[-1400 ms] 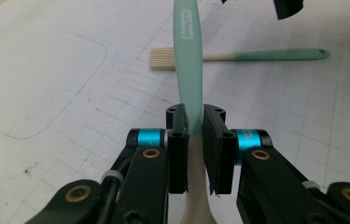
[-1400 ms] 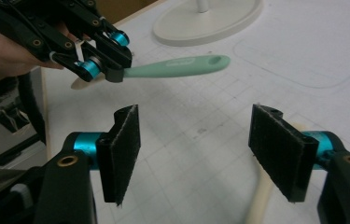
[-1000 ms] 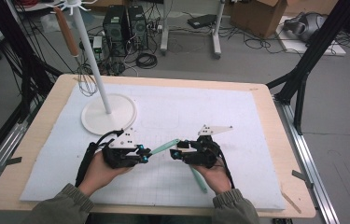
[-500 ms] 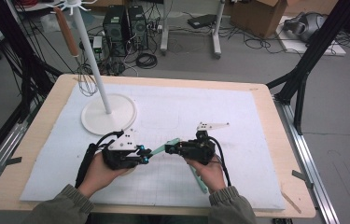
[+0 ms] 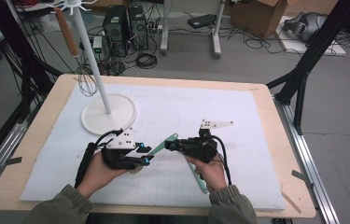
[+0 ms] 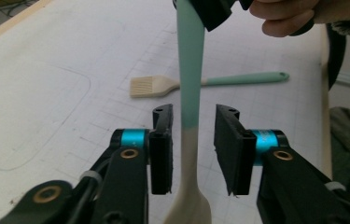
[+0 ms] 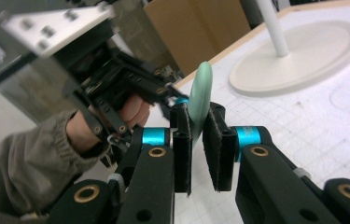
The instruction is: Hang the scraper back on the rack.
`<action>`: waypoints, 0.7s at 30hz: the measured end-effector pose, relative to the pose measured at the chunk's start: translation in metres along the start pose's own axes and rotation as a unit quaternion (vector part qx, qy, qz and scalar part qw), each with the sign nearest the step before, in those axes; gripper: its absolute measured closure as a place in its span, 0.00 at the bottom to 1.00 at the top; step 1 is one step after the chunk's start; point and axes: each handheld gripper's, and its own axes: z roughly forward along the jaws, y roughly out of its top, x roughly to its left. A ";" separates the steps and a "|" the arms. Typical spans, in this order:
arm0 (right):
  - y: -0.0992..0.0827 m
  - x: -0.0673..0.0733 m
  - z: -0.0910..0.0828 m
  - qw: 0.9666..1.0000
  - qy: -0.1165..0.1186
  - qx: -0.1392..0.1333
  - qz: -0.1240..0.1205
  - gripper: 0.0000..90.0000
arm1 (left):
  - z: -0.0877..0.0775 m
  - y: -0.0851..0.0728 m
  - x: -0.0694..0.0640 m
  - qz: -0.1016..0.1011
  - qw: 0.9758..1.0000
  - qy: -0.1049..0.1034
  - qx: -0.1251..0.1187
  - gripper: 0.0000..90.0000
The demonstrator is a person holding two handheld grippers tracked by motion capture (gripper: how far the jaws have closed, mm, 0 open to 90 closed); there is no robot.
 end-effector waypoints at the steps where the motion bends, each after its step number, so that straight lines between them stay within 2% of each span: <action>1: 0.002 0.003 0.000 1.000 0.005 0.003 -0.010 0.92 | -0.001 0.001 0.001 -0.009 1.000 -0.007 -0.004 0.72; 3: 0.006 0.008 0.002 0.999 0.015 0.010 -0.030 0.92 | -0.003 0.002 0.004 -0.021 0.999 -0.027 -0.010 0.72; 5: 0.009 0.013 0.005 0.998 0.018 0.023 -0.049 0.92 | -0.004 0.003 0.005 -0.020 0.999 -0.035 -0.007 0.74; 10: 0.013 0.020 0.009 0.996 0.031 0.037 -0.075 0.91 | -0.005 0.005 0.006 -0.020 0.997 -0.071 -0.008 0.84; 11: 0.013 0.020 0.010 0.996 0.034 0.036 -0.076 0.91 | -0.006 0.005 0.005 -0.017 0.997 -0.073 -0.010 0.90; 15: 0.014 0.021 0.011 0.997 0.041 0.022 -0.068 0.89 | -0.006 0.006 0.006 -0.025 0.997 -0.076 -0.019 0.92; 17: 0.015 0.021 0.010 0.997 0.037 0.004 -0.066 0.83 | -0.006 0.006 0.005 -0.028 0.997 -0.071 -0.017 0.93; 21: 0.017 0.022 0.010 0.997 0.034 -0.001 -0.076 0.88 | -0.004 0.005 0.005 -0.027 0.997 -0.074 -0.015 0.93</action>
